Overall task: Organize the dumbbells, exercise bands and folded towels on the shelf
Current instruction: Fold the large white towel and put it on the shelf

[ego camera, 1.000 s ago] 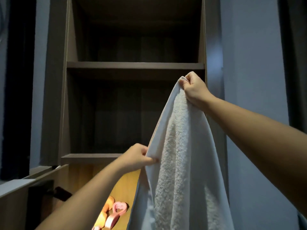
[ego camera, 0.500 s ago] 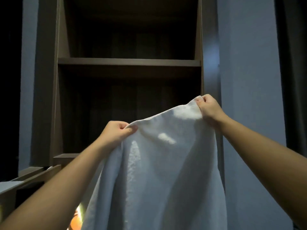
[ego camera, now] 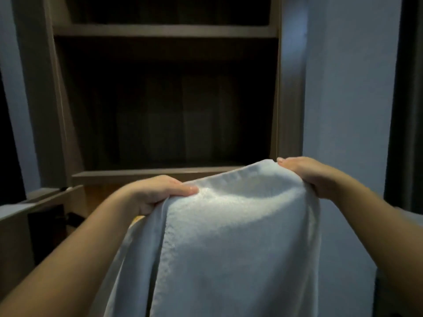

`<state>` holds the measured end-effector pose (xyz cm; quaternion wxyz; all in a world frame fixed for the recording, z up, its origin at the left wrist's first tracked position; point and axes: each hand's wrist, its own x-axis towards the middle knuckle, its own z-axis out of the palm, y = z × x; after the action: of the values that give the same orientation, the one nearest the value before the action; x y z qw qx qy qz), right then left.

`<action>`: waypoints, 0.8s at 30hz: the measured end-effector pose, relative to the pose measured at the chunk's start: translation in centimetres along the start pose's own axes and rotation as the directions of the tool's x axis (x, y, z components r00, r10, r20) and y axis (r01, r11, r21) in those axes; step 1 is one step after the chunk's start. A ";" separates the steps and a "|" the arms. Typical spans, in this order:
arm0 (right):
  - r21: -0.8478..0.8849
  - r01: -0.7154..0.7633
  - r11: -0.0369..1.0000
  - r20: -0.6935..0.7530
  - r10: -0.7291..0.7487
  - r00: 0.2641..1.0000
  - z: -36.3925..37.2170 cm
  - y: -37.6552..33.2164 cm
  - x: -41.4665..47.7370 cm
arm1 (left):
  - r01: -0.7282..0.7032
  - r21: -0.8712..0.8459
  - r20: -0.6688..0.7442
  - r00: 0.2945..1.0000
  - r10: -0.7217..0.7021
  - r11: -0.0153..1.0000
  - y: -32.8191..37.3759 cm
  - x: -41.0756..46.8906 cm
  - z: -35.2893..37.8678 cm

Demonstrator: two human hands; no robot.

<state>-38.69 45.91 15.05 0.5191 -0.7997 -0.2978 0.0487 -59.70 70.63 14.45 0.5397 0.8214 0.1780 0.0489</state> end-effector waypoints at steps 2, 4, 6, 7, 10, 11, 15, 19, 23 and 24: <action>0.000 -0.139 0.990 0.086 0.139 0.987 1.3 3.3 -1.7 | 0.082 -0.032 0.069 0.994 -0.080 0.996 -3.7 0.8 2.3; -0.008 -0.281 0.960 0.148 0.279 0.949 2.8 6.6 -3.4 | 0.168 -0.088 0.137 0.978 -0.155 0.982 -7.8 1.8 4.4; -0.046 -0.377 0.925 0.176 0.379 0.908 4.5 9.9 -4.9 | 0.247 -0.138 0.195 0.956 -0.218 0.959 -11.4 2.4 6.7; -0.054 -0.409 0.911 0.195 0.411 0.890 5.5 11.5 -5.7 | 0.275 -0.141 0.214 0.947 -0.242 0.951 -13.0 2.6 8.0; -0.150 -0.410 0.900 0.231 0.435 0.870 8.5 15.8 -8.0 | 0.318 -0.042 0.164 0.937 -0.308 0.947 -16.7 2.8 11.6; -0.203 -0.388 0.899 0.231 0.430 0.873 9.4 17.2 -8.6 | 0.325 0.027 0.133 0.936 -0.326 0.945 -17.9 3.0 12.6; -0.281 -0.307 0.909 0.230 0.375 0.898 13.2 21.2 -11.3 | 0.323 0.245 0.080 0.933 -0.351 0.914 -22.4 3.2 16.7; -0.297 -0.203 0.933 0.396 0.314 0.863 17.0 22.2 -13.8 | 0.328 0.275 0.011 0.939 -0.344 0.904 -25.5 2.7 19.6; -0.244 -0.134 0.960 0.544 0.250 0.801 19.9 23.2 -14.4 | 0.248 0.255 0.037 0.963 -0.266 0.934 -27.5 2.7 19.8; -0.235 -0.120 0.965 0.582 0.238 0.777 20.5 23.4 -14.3 | 0.217 0.265 0.047 0.970 -0.237 0.939 -27.8 2.7 19.7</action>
<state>-48.33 48.13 -17.74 0.3130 -0.8111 -0.3735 0.3235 -58.48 64.27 -19.13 0.4367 0.8598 0.2553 -0.0695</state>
